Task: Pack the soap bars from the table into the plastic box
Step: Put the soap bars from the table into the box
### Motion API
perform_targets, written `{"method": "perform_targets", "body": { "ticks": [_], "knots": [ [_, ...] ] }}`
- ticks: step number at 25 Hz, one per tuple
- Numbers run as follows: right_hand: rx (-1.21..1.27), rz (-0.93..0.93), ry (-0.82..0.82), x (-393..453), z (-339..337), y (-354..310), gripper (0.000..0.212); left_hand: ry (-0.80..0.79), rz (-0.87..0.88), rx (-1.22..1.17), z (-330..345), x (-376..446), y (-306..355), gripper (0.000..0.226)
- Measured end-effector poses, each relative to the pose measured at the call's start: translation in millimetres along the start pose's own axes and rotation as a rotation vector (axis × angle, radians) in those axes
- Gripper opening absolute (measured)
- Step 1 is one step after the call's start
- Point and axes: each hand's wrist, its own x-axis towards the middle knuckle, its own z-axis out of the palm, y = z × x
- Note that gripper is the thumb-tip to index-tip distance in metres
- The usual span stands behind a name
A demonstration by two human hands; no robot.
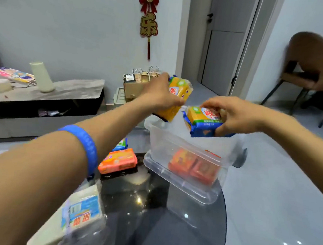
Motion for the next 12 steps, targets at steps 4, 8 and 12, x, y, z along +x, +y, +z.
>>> {"method": "perform_targets", "body": {
  "ticks": [4,8,12],
  "knots": [
    [-0.106,-0.004,-0.109,-2.1,24.8,24.5,0.064,-0.464,0.059,0.354,72.5,33.9,7.5,0.056],
    [0.045,0.004,-0.139,0.0,39.1,40.5,0.067,-0.772,-0.018,0.622,113.2,26.9,-22.2,0.028],
    [0.068,0.051,-0.293,12.9,52.4,42.5,0.067,-0.615,0.146,0.645,117.7,28.2,-29.1,0.035]
  ]
}}
